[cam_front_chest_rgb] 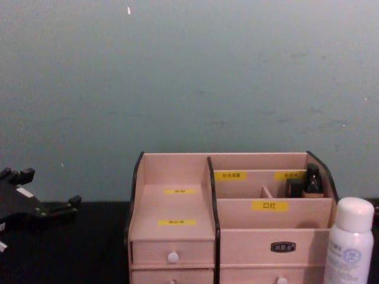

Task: Pick up the facial cleanser and watermelon frost from the table and place them into the tiered storage box.

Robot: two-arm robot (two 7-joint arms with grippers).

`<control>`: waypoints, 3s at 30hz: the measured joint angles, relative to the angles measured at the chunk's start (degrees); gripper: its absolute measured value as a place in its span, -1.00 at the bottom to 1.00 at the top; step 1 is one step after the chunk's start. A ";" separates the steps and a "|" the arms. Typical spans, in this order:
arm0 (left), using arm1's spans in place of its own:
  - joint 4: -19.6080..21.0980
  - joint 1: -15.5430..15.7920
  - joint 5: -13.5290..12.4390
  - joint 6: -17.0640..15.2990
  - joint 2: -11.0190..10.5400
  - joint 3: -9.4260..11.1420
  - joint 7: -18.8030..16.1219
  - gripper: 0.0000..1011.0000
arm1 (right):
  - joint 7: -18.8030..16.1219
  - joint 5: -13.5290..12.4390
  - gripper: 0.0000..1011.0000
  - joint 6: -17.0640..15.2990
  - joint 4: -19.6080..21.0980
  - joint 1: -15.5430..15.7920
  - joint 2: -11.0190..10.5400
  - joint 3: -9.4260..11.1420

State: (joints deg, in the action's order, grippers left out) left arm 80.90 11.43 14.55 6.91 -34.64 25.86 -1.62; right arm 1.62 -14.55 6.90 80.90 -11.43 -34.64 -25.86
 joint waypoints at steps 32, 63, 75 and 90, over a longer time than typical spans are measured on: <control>0.00 0.00 0.00 0.00 0.00 0.00 0.00 0.98 | -6.07 -9.92 0.98 -7.98 20.10 19.41 -6.88 11.02; 0.00 0.00 0.00 0.00 0.00 0.00 0.00 0.98 | -11.81 -11.47 0.98 -21.14 22.87 15.17 -0.40 9.54; 0.00 0.00 0.00 0.00 0.00 0.00 0.00 0.98 | -13.72 -10.61 0.98 -24.63 20.83 12.55 1.91 9.02; 0.00 0.00 0.00 0.00 0.00 0.00 0.00 0.98 | -14.39 -9.19 0.98 -26.89 19.59 12.00 4.46 10.02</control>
State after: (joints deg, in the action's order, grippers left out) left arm 80.90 11.43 14.55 6.91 -34.65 25.86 -1.62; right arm -12.77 -23.73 -19.99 100.49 0.57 -30.18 -15.84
